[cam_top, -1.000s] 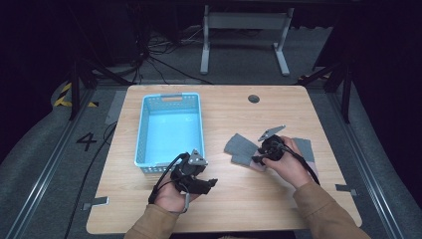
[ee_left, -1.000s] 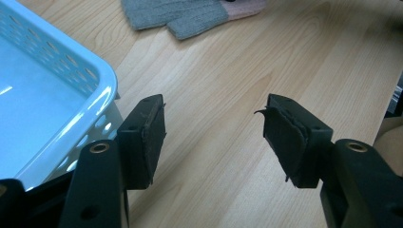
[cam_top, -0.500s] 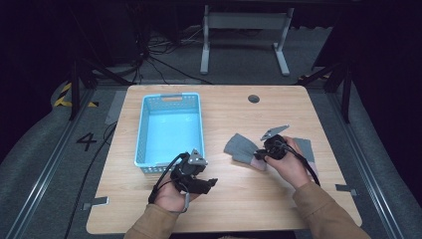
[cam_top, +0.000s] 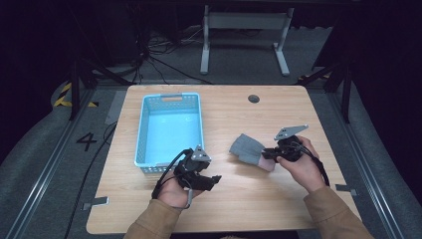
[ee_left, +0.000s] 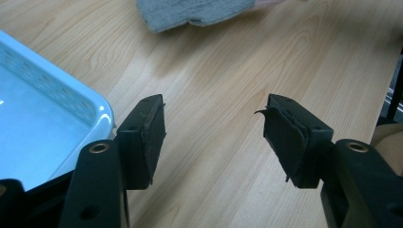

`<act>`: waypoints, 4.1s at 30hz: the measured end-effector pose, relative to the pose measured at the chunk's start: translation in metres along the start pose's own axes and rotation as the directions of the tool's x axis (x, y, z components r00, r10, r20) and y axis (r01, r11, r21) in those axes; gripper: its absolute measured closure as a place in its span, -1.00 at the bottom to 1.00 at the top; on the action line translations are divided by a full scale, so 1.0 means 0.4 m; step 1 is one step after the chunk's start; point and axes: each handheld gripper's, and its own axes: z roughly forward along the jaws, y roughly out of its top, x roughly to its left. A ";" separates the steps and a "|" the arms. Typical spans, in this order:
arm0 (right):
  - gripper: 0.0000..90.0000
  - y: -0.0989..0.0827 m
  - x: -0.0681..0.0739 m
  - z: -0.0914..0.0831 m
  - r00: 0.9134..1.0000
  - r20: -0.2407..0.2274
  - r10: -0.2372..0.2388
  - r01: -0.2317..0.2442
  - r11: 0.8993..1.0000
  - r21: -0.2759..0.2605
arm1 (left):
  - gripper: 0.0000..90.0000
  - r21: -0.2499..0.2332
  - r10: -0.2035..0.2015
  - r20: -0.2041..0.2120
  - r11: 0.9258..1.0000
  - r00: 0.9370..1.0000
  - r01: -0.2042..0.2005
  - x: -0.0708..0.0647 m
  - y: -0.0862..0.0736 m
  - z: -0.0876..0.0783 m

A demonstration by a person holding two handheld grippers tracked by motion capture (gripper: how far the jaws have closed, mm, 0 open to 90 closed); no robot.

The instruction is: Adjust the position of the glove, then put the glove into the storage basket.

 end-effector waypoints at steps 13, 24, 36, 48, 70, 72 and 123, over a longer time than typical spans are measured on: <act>0.81 -0.026 0.031 -0.063 0.996 -0.054 -0.076 0.076 0.997 -0.007 | -0.11 -0.024 0.017 0.024 1.000 1.000 -0.017 0.006 0.033 0.004; 0.81 -0.049 0.067 -0.061 0.974 -0.131 -0.185 0.191 0.981 0.035 | -0.10 0.000 0.053 0.043 0.999 0.998 -0.053 -0.010 0.057 0.031; 0.78 -0.076 0.065 -0.032 0.949 -0.216 -0.228 0.251 0.964 0.086 | -0.10 0.005 0.065 0.053 0.998 0.996 -0.066 -0.013 0.065 0.041; 0.70 -0.091 0.055 0.004 0.937 -0.230 -0.262 0.290 0.952 0.099 | -0.10 0.008 0.061 0.056 0.998 0.997 -0.061 -0.010 0.064 0.044; 0.32 -0.101 -0.012 -0.101 0.999 0.046 0.018 -0.015 0.998 -0.068 | -0.10 -0.002 0.059 0.059 0.998 0.997 -0.059 -0.007 0.069 0.042; 0.32 -0.104 -0.020 -0.110 0.996 0.075 0.053 -0.046 0.995 -0.085 | -0.10 -0.001 0.057 0.061 0.998 0.996 -0.058 -0.006 0.069 0.040; 0.16 -0.205 -0.166 -0.060 0.848 0.344 0.402 -0.427 0.904 -0.004 | -0.12 -0.001 0.031 0.034 1.000 0.999 -0.031 0.003 0.044 0.019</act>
